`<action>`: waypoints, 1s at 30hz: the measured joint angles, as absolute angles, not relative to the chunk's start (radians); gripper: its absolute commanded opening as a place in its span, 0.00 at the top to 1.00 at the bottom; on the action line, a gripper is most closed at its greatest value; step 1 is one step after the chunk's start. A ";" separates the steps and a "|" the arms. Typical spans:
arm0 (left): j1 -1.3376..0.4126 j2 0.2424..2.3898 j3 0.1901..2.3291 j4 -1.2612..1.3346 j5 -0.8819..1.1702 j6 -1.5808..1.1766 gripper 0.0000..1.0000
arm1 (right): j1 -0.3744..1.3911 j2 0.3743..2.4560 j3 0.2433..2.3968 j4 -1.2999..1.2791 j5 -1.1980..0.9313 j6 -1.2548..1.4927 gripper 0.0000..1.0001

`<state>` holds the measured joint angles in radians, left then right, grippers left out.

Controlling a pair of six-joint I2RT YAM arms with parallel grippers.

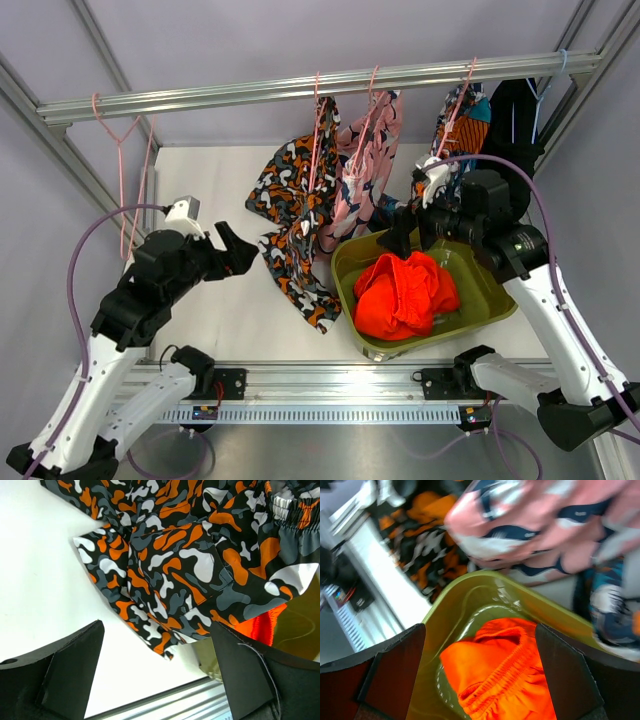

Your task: Remove the shorts from the hanger

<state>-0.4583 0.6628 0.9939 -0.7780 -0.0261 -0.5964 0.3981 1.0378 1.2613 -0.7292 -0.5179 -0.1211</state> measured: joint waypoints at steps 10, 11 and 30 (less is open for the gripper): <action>-0.487 0.646 0.994 -0.739 -0.061 -0.496 0.06 | 0.395 1.025 1.270 -0.675 -0.095 0.062 0.01; -0.487 0.643 0.992 -0.728 -0.061 -0.492 0.06 | 0.394 1.023 1.270 -0.673 -0.062 0.078 0.01; -0.487 0.595 0.938 -0.617 -0.067 -0.463 0.04 | 0.393 0.991 1.269 -0.673 0.147 0.127 0.01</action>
